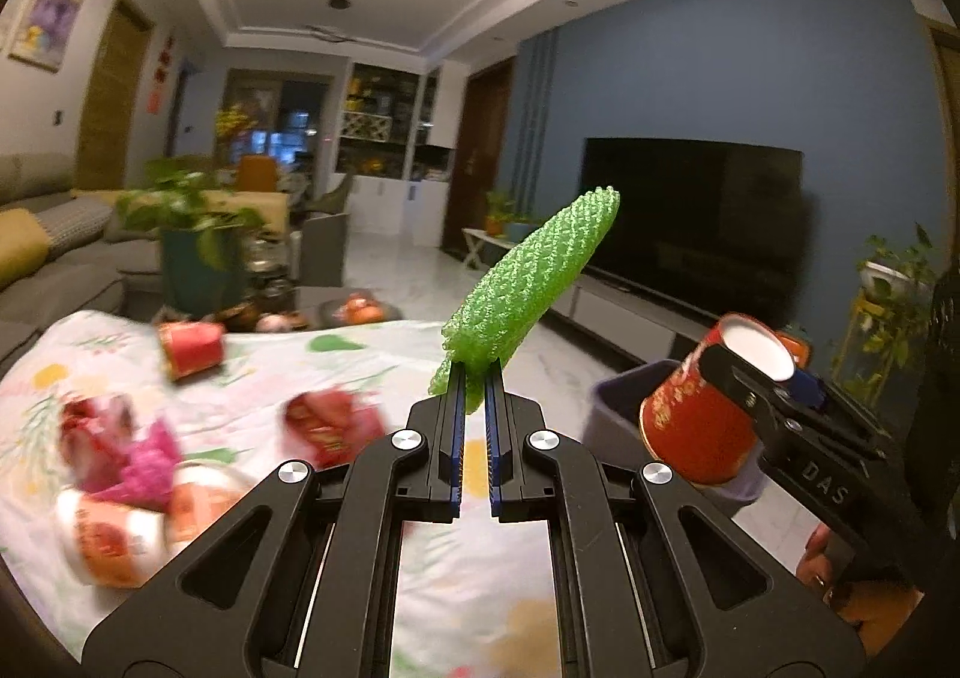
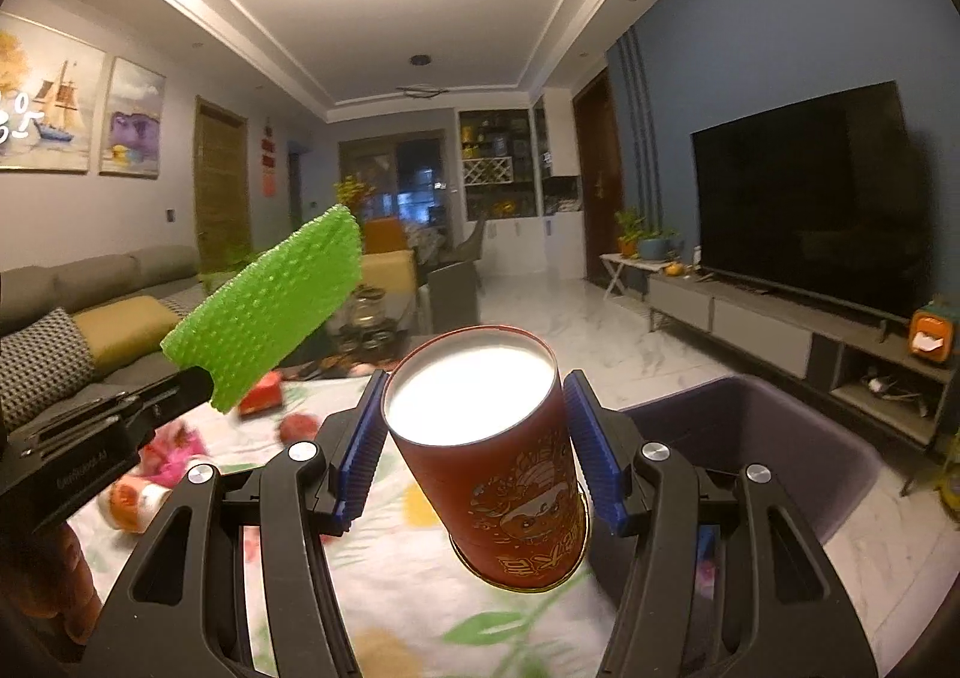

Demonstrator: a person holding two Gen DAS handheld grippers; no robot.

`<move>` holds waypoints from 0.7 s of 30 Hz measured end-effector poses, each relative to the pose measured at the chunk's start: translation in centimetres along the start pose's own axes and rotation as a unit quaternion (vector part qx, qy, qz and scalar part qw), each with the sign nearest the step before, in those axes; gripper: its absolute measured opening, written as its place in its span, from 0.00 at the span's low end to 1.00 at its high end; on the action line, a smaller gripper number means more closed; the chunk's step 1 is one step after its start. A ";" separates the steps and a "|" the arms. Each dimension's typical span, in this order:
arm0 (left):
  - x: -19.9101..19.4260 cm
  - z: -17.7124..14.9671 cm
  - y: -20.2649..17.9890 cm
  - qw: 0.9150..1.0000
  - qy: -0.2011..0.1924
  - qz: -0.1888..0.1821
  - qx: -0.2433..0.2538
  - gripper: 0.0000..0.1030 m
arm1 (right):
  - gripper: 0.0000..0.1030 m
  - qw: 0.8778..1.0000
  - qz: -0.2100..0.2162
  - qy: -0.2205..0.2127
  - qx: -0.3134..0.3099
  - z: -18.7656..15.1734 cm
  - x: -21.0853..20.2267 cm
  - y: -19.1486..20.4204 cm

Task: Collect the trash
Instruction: 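Carry the red can in the right gripper while the left carries the green sleeve to the bin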

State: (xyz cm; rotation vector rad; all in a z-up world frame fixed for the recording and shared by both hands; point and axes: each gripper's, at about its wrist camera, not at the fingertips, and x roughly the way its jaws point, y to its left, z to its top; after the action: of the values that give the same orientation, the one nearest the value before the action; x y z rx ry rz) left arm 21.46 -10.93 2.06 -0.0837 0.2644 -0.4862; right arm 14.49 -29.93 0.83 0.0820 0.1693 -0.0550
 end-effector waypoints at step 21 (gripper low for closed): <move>12.4 -1.4 -12.1 0.991 0.043 -0.113 0.051 0.05 | 0.55 0.989 -0.136 0.021 0.048 0.3 2.2 -13.8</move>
State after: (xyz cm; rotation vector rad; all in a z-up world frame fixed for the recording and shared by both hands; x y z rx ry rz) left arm 26.17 -27.46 -0.45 0.0077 0.3164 -0.7292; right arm 15.82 -43.83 -0.36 0.1567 0.2182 -0.3343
